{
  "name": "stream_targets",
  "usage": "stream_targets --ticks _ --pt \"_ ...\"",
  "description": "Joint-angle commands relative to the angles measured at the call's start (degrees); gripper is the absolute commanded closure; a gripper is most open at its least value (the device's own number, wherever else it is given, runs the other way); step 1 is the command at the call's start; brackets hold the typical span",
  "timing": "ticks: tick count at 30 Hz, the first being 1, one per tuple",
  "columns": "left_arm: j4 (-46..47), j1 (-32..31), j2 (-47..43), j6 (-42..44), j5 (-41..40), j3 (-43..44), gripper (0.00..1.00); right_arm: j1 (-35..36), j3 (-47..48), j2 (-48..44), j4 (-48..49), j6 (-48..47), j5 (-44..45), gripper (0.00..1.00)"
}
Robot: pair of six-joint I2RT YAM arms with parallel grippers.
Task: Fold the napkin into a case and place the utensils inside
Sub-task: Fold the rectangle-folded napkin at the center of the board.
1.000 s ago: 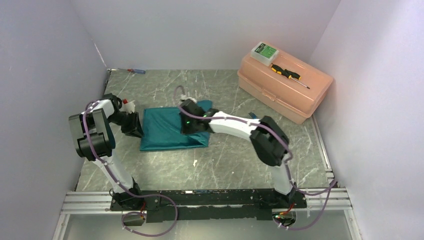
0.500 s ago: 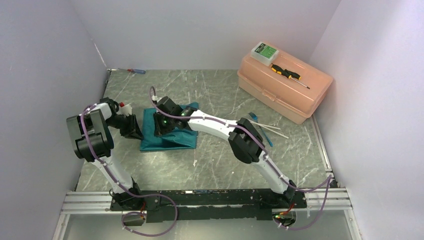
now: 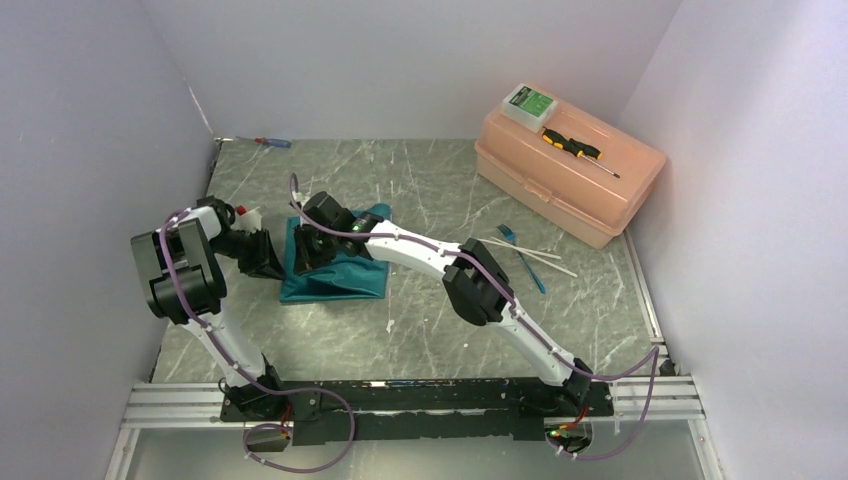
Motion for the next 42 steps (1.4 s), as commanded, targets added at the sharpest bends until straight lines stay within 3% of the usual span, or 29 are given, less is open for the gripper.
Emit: stream_targets --ticks 1,4,6,10,15,20,25,28,31,34,42 --pt "0.4 1.1 0.4 1.4 -1.8 0.7 0.75 1.2 2.3 0.1 5.6 -0.8 -5.3 0.94" --pt "0.2 1.3 0.2 1.4 -1.9 1.0 0.75 1.4 3.5 1.4 4.6 -0.6 -5.5 0.9" --pt "0.1 1.5 0.1 1.3 -1.9 1.2 0.75 1.3 4.4 2.5 3.5 -0.5 -5.6 0.69" --pt "-0.5 1.6 -0.3 1.2 -1.8 1.9 0.74 1.1 4.1 2.5 3.2 -0.4 -6.8 0.38" --pt "-2.6 1.7 -1.5 1.2 -1.6 4.1 0.74 -2.1 0.0 -3.9 7.1 1.1 -9.1 0.3" --pt "-5.6 1.8 -3.8 1.9 -2.2 7.9 0.75 -8.2 -7.6 -15.1 11.4 0.9 -9.6 0.3" --pt "-8.7 1.5 -7.6 3.1 -0.6 11.3 0.74 -15.2 -12.9 -19.6 5.2 -3.7 -3.2 0.36" --pt "-10.4 -0.8 -8.6 4.1 1.5 11.5 0.74 -18.8 -16.2 -19.8 2.1 -7.1 1.2 0.47" --pt "-11.3 -4.3 -8.8 5.1 4.6 10.3 0.75 -21.4 -19.5 -19.2 2.3 -8.2 1.2 0.69" --pt "-10.7 -8.8 -8.7 5.3 4.2 8.8 0.75 -22.0 -22.1 -18.5 3.6 -9.4 1.6 0.81" --pt "-7.8 -13.9 -8.6 8.4 -3.5 1.7 0.78 -22.1 -24.1 -17.5 5.1 -8.9 0.6 0.72"
